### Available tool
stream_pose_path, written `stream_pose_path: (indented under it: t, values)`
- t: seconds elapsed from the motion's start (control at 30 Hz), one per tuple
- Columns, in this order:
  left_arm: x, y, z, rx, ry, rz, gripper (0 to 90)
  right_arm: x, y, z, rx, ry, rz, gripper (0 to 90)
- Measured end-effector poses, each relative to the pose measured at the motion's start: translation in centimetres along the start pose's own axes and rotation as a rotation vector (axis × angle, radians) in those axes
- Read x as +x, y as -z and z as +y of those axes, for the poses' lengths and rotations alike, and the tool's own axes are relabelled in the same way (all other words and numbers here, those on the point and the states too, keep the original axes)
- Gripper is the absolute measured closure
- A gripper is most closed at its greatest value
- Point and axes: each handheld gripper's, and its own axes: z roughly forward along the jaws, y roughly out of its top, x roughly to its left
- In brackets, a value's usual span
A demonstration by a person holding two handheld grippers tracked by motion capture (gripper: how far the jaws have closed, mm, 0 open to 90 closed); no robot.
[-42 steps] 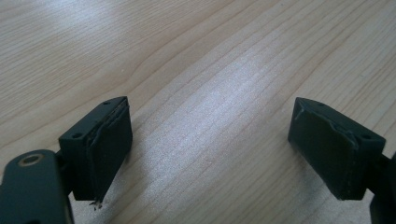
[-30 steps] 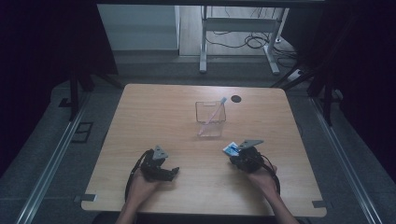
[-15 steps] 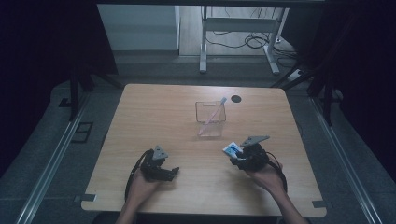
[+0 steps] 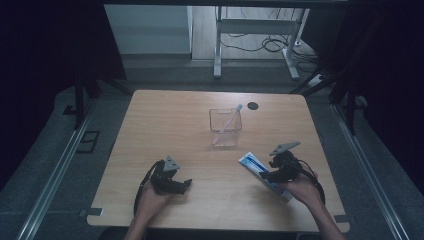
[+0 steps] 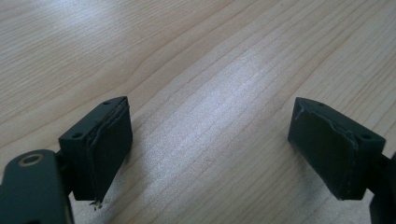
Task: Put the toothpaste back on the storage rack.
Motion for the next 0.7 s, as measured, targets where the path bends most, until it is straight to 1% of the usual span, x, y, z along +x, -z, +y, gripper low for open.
stream_pose_path:
  t: [0.1, 0.13, 0.17, 0.2, 0.23, 0.27, 0.3, 0.33, 0.37, 0.43, 0.47, 0.53, 0.57, 0.6, 0.7]
  values:
    - [0.0, 0.0, 0.0, 0.000, 0.000, 0.000, 13.9, -0.2, -0.4, -0.1, 0.032, 0.000, -0.003, 38.3]
    - [0.0, 0.0, 0.0, 0.000, 0.000, 0.000, 13.9, -0.2, -0.4, -0.1, 0.032, 0.000, -0.003, 38.3]
    - [0.0, 0.0, 0.0, 0.000, 0.000, 0.000, 13.9, -0.2, -0.7, -0.1, 0.062, -0.004, -0.003, 38.2]
    - [0.0, 0.0, 0.0, 0.000, 0.000, 0.000, 13.9, -0.2, -0.7, -0.1, 0.062, -0.004, -0.003, 38.2]
    - [0.0, 0.0, 0.0, 0.000, 0.000, 0.000, 13.9, -0.3, -1.1, -0.2, 0.090, -0.006, -0.003, 38.3]
    - [0.0, 0.0, 0.0, 0.000, 0.000, 0.000, 13.9, -0.3, -1.3, -0.2, 0.103, -0.007, 0.003, 38.3]
    - [0.0, 0.0, 0.0, 0.000, 0.000, 0.000, 13.9, -0.3, -1.3, -0.2, 0.103, -0.007, 0.003, 38.3]
    - [0.0, 0.0, 0.0, 0.000, 0.000, 0.000, 13.9, -0.4, -1.6, -0.2, 0.130, -0.009, 0.008, 38.5]
    - [0.0, 0.0, 0.0, 0.000, 0.000, 0.000, 13.9, -0.4, -1.8, -0.1, 0.145, -0.007, 0.010, 38.6]
    - [0.0, 0.0, 0.0, 0.000, 0.001, 0.000, 13.9, -0.3, -2.0, 0.0, 0.170, -0.007, 0.003, 40.7]
    - [0.0, 0.0, 0.0, 0.000, 0.000, 0.000, 13.9, -0.3, -2.2, 0.1, 0.182, 0.002, 0.000, 41.5]
    - [0.0, 0.0, 0.0, 0.000, 0.000, 0.000, 13.9, -0.3, -2.5, 0.3, 0.196, 0.006, -0.008, 44.8]
    - [0.0, 0.0, 0.0, 0.000, 0.000, 0.000, 13.9, -0.3, -2.5, 0.3, 0.196, 0.006, -0.008, 44.8]
    - [0.0, 0.0, 0.0, 0.000, 0.001, 0.000, 13.9, -0.3, -2.8, 0.5, 0.222, 0.006, -0.017, 47.0]
    - [0.0, 0.0, 0.0, 0.000, 0.000, 0.000, 13.9, -0.2, -3.2, 0.9, 0.251, 0.016, -0.023, 47.4]
